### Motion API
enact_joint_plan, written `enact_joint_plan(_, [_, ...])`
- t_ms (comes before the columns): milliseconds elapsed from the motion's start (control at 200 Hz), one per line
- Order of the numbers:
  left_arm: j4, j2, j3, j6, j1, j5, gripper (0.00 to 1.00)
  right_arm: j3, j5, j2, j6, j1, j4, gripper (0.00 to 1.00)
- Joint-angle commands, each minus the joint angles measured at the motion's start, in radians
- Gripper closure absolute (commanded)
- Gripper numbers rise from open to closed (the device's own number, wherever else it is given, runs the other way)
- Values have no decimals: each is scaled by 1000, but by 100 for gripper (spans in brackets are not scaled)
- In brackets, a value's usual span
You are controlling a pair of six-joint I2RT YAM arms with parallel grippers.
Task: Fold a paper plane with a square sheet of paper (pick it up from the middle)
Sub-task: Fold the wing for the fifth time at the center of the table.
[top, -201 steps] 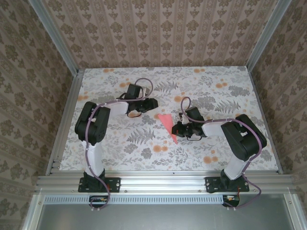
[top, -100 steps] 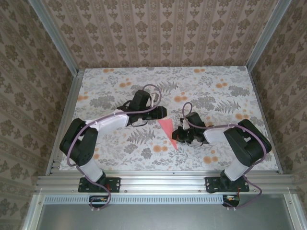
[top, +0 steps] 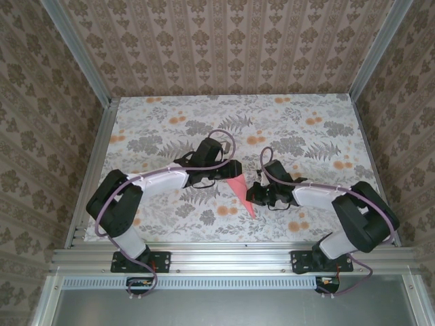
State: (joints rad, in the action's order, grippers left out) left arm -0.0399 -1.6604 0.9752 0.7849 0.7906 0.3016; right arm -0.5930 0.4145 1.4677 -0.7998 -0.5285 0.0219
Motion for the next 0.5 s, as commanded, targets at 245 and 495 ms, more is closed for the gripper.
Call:
enact_joint_plan(245, [-29,-29,-10,35,1,-22,55,-82,0,-52,91,9,113,89])
enact_joint_plan(495, [-11,-26,-18,41,-3,-48,57,-93,107,1,70,7,55,92])
